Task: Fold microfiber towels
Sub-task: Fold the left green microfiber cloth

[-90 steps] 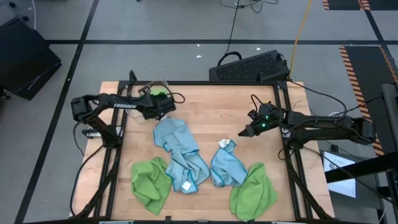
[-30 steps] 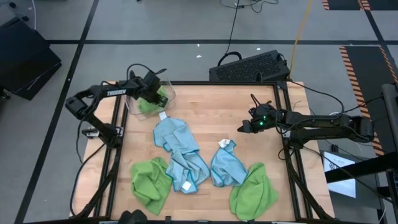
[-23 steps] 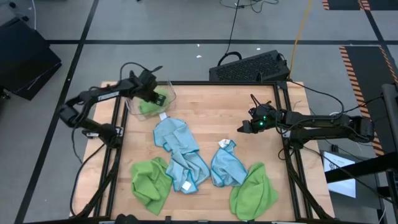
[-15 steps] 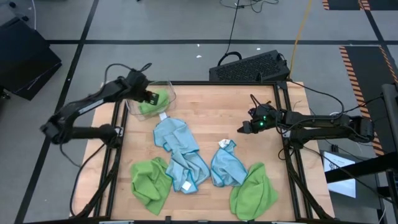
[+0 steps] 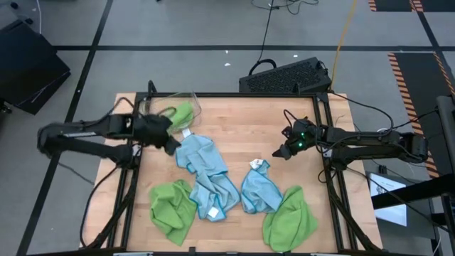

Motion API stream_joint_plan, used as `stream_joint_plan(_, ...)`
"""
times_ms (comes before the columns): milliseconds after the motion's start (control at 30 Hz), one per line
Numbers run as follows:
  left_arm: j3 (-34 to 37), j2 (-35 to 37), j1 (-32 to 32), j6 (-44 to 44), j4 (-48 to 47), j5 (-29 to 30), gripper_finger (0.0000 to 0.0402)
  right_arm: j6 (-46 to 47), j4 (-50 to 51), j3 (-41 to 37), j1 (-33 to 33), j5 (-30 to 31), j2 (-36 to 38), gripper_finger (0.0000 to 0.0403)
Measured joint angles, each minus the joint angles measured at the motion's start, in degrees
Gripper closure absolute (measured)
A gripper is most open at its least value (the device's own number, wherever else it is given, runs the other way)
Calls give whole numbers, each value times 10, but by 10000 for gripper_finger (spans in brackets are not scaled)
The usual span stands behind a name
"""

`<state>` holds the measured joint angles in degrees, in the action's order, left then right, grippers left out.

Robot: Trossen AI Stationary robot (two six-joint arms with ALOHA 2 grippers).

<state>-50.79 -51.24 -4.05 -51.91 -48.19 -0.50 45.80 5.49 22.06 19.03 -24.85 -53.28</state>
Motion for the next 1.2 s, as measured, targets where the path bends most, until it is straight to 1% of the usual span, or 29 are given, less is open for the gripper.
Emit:
stream_joint_plan(67, -21, -32, 55, -35, -13, 23, 359, -16, 8, 0, 0, -13, 0, 273)
stream_joint_plan(133, -42, -70, 98, -61, -23, 28, 359, -31, 17, 0, 0, -26, 0, 273)
stream_joint_plan(267, -73, -148, 166, -81, -27, 3, 359, -62, 45, 0, 0, -62, 0, 273)
stream_joint_plan(400, -88, -216, 213, -107, -14, -16, 354, -105, 81, 0, 0, -109, 0, 273)
stream_joint_plan(467, -94, -246, 232, -115, -8, -13, 339, -125, 97, 0, 0, -124, 0, 273)
stream_joint_plan(567, -100, -288, 254, -110, -6, 1, 298, -153, 127, 0, 1, -142, 0, 273)
stream_joint_plan(767, -96, -348, 259, -101, -16, -3, 196, -198, 168, 0, 1, -177, 0, 273)
stream_joint_plan(833, -89, -364, 255, -132, -19, -8, 175, -198, 172, 0, 1, -186, 0, 273)
stream_joint_plan(900, -77, -380, 247, -183, -21, -35, 162, -197, 170, 0, 1, -197, 0, 273)
stream_joint_plan(1000, -69, -408, 229, -266, -23, -80, 154, -195, 171, 0, 1, -204, 0, 273)
stream_joint_plan(1100, -68, -426, 213, -317, -15, -100, 153, -194, 171, 0, 1, -204, 0, 273)
stream_joint_plan(1200, -68, -436, 198, -356, -9, -99, 153, -195, 171, 0, 1, -204, 0, 273)
